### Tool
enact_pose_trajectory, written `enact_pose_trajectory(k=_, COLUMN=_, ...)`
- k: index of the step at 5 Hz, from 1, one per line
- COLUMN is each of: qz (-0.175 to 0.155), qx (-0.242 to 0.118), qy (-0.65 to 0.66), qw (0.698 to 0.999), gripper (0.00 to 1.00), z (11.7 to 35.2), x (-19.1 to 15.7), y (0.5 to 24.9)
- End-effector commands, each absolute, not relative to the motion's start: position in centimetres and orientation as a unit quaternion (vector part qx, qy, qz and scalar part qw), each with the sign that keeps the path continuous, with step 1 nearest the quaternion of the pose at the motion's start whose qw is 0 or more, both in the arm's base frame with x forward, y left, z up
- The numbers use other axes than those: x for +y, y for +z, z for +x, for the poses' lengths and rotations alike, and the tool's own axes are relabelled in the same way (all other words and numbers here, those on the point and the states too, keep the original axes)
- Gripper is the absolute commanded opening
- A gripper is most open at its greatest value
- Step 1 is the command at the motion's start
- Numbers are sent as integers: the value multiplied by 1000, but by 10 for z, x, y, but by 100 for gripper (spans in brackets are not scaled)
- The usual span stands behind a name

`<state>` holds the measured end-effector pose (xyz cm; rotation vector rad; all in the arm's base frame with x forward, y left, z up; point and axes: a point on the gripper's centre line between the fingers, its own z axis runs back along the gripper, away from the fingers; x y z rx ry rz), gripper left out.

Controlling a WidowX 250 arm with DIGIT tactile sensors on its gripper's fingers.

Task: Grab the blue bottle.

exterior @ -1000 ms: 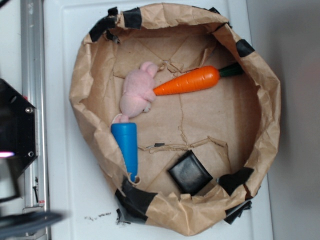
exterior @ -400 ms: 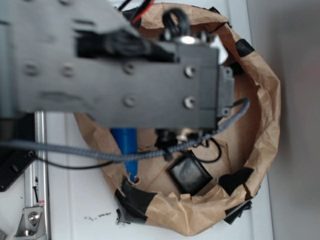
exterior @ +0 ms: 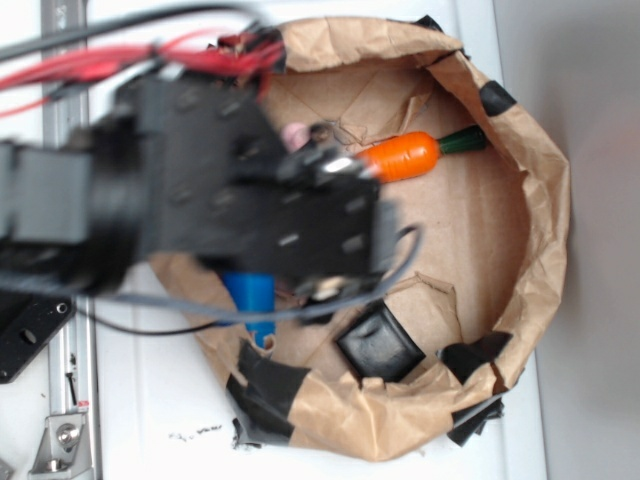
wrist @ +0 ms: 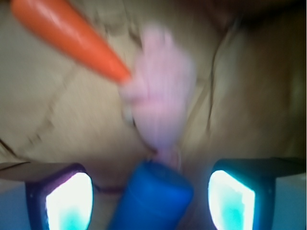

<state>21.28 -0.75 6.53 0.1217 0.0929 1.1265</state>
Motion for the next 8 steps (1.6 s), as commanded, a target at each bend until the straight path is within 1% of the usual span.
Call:
enact_pose_trajectory(k=1, qz=-19, qx=81, qy=566, qw=821, gripper=100, z=193, x=-35, y=46)
enact_pose_trajectory(k=2, qz=8, qx=62, qy=529, qw=846, gripper=50, z=190, x=-36, y=30)
enact_pose_trajectory(k=3, qz=11, qx=23, qy=473, qw=881, gripper=0, z=192, x=-34, y=20)
enact_pose_trajectory(k=4, qz=8, qx=-18, qy=398, qw=917, gripper=0, z=193, x=-38, y=35)
enact_pose_trajectory(k=5, qz=-7, qx=-79, qy=334, qw=939, gripper=0, z=207, x=-32, y=84)
enact_pose_trajectory(k=6, qz=-33, qx=-134, qy=224, qw=965, gripper=0, z=229, x=-14, y=134)
enact_pose_trajectory(k=7, qz=-42, qx=-98, qy=121, qw=987, gripper=0, z=244, x=0, y=177)
enact_pose_trajectory(k=8, qz=-5, qx=-90, qy=44, qw=995, gripper=0, z=253, x=-8, y=176)
